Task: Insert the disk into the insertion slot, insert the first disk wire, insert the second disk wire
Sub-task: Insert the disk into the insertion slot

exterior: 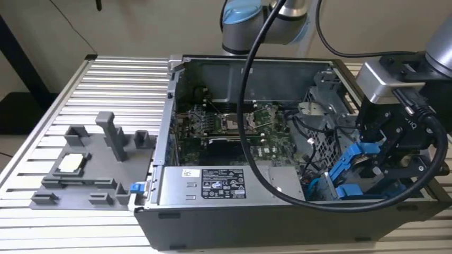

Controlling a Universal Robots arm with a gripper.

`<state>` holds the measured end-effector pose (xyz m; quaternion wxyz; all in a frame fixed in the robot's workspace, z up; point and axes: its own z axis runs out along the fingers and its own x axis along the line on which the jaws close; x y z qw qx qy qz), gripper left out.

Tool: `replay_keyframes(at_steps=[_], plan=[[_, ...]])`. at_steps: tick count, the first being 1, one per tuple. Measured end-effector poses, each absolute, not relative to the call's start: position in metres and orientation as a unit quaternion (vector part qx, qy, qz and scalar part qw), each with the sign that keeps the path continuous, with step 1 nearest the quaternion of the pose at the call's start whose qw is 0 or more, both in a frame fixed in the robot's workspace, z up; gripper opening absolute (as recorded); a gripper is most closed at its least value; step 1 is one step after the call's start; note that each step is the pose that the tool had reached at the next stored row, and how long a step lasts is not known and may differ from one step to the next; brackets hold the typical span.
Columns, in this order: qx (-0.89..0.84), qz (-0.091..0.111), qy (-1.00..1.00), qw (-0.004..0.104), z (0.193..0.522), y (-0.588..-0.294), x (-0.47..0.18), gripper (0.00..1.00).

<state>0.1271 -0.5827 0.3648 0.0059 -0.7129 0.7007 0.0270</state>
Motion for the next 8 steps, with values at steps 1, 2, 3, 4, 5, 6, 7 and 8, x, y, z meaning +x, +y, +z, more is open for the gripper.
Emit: replay_keyframes(at_steps=[1, 2, 3, 4, 5, 6, 7, 8], plan=[[-0.713, 0.027, 0.701, 0.006, 0.3648, -0.5827, 0.1271, 0.41], [-0.713, 0.027, 0.701, 0.006, 0.3648, -0.5827, 0.1271, 0.41], [-0.713, 0.027, 0.701, 0.006, 0.3648, -0.5827, 0.1271, 0.41], [-0.713, 0.027, 0.701, 0.006, 0.3648, -0.5827, 0.1271, 0.41], [-0.713, 0.027, 0.701, 0.006, 0.3647, -0.5827, 0.1271, 0.42], [-0.713, 0.027, 0.701, 0.006, 0.3647, -0.5827, 0.1271, 0.42], [-0.713, 0.027, 0.701, 0.006, 0.3646, -0.5827, 0.1272, 0.49], [-0.713, 0.027, 0.701, 0.006, 0.3646, -0.5827, 0.1271, 0.49]])
